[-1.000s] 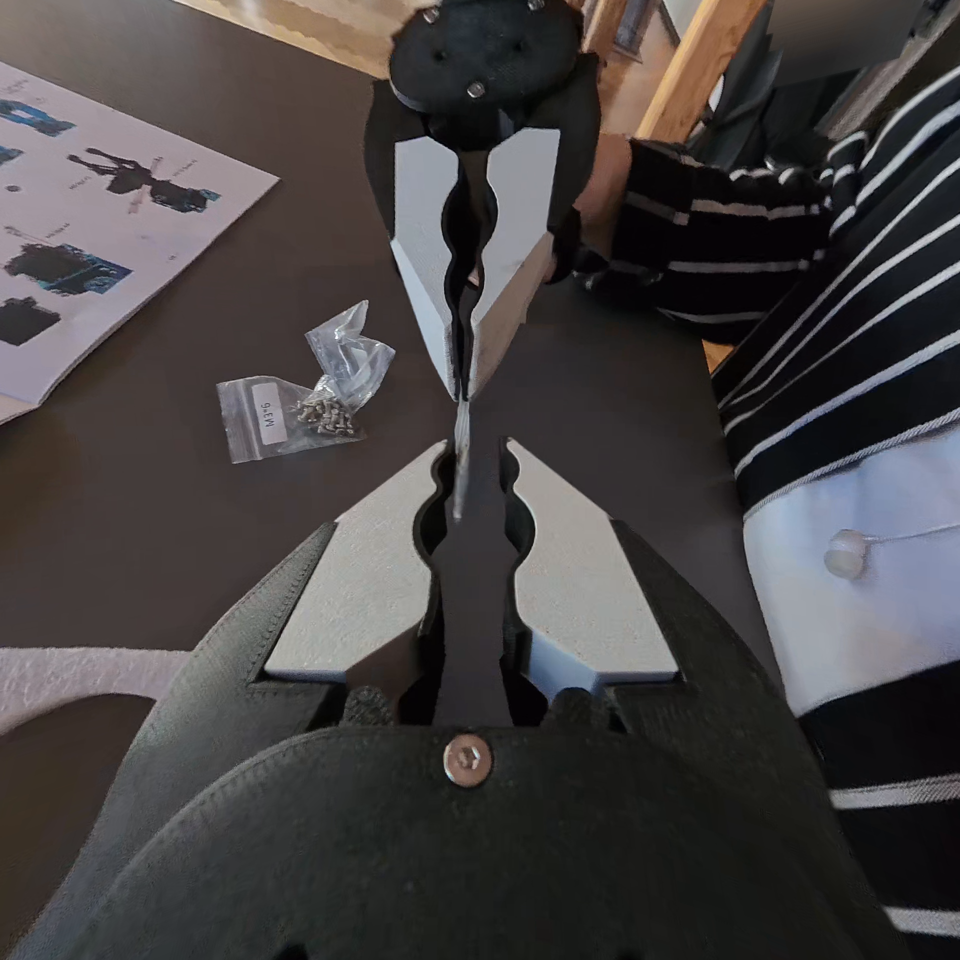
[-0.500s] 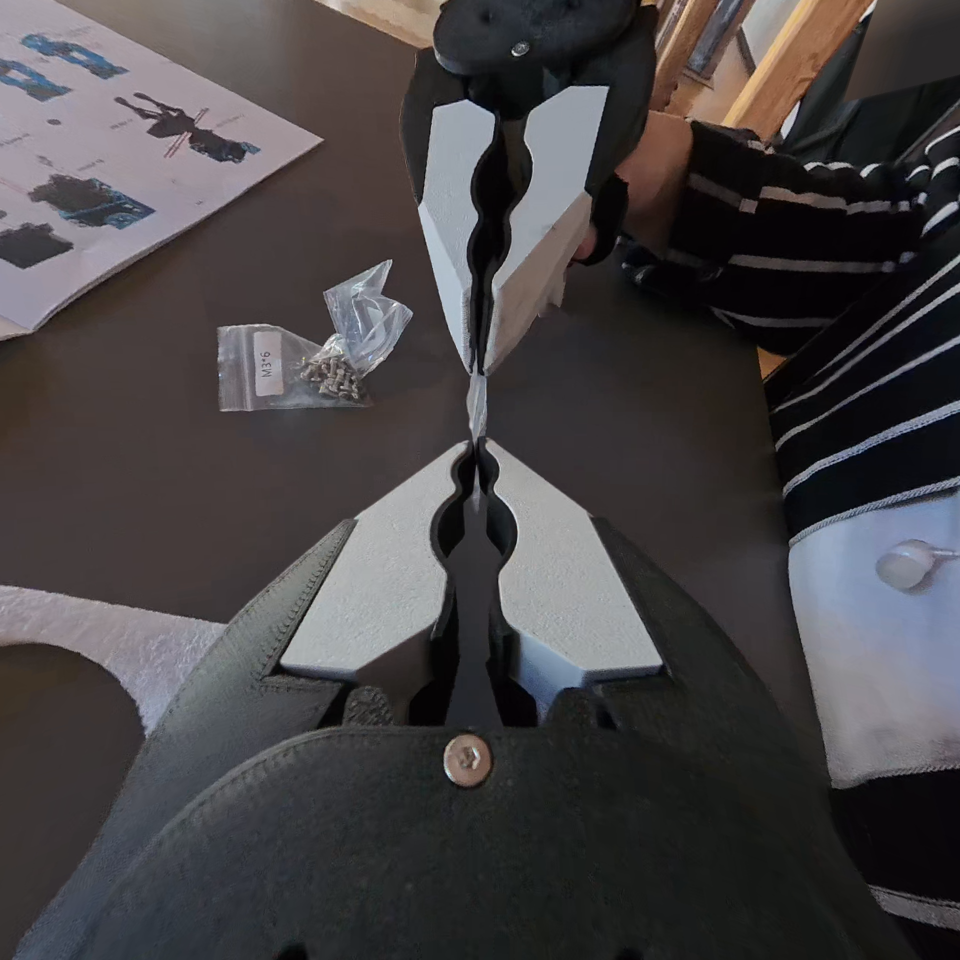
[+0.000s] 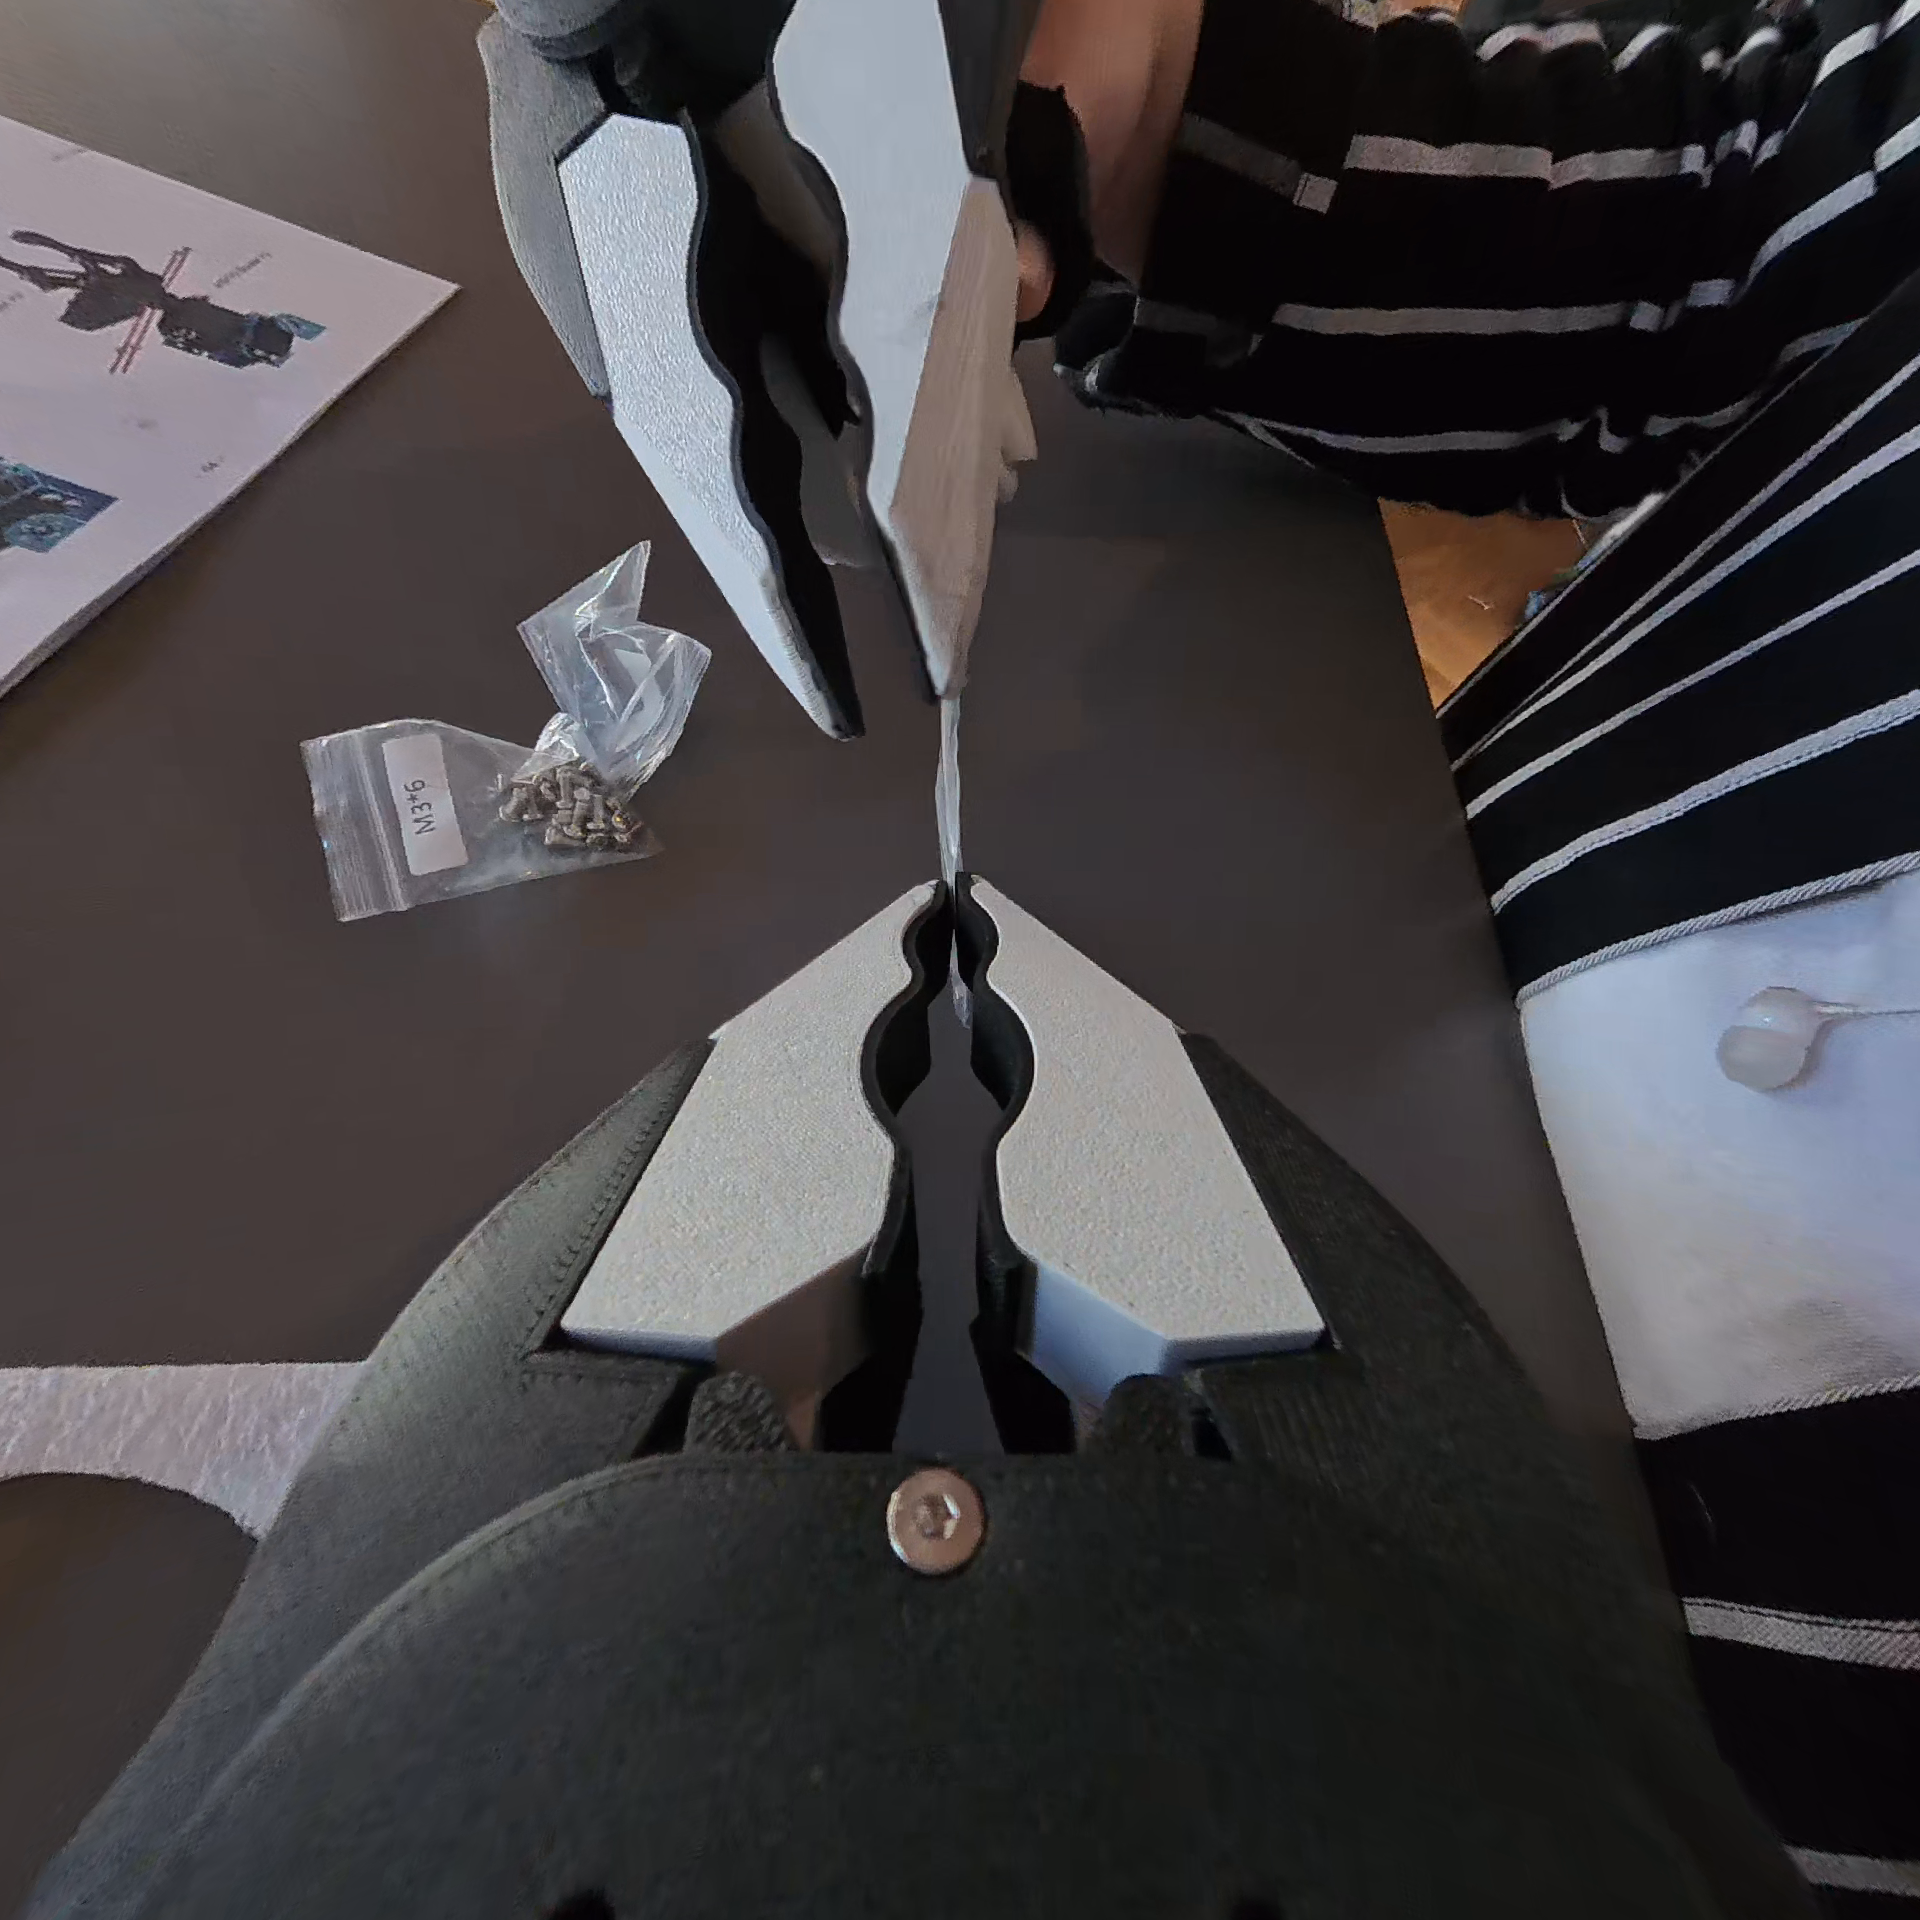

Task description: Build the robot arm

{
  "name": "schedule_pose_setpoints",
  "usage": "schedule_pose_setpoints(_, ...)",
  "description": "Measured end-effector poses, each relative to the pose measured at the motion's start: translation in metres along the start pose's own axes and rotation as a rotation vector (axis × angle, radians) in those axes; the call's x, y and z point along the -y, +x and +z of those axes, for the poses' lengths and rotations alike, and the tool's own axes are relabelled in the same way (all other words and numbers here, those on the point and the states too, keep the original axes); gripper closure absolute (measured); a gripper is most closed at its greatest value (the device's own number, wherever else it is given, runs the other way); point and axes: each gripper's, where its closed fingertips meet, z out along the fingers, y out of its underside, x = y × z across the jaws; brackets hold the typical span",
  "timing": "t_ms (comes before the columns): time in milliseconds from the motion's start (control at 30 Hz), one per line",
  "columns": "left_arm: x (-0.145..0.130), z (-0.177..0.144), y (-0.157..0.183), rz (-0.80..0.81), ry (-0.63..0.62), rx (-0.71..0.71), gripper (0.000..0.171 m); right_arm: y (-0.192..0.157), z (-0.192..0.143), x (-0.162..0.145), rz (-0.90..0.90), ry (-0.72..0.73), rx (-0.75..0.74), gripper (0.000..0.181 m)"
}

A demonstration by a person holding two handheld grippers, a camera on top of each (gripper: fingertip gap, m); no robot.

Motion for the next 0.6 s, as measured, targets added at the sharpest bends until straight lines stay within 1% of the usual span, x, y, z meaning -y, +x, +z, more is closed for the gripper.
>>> schedule_pose_setpoints(133, -0.001, 0.001, -0.001, 0.006, 0.0, 0.001, 0.171, -0.004, 0.003, 0.0, -0.037, -0.031, -0.016, 0.169)
schedule_pose_setpoints(233, 0.0, 0.001, 0.0, 0.013, 0.006, -0.003, 0.171, 0.002, 0.003, -0.001, -0.029, -0.046, -0.049, 0.171)
schedule_pose_setpoints(400, 0.0, 0.001, 0.001, 0.014, 0.01, -0.009, 0.171, 0.002, 0.001, -0.001, -0.023, -0.053, -0.048, 0.171)
schedule_pose_setpoints(600, 0.0, 0.0, 0.001, 0.012, 0.015, -0.014, 0.171, 0.0, 0.007, -0.013, -0.051, -0.132, -0.06, 0.169)
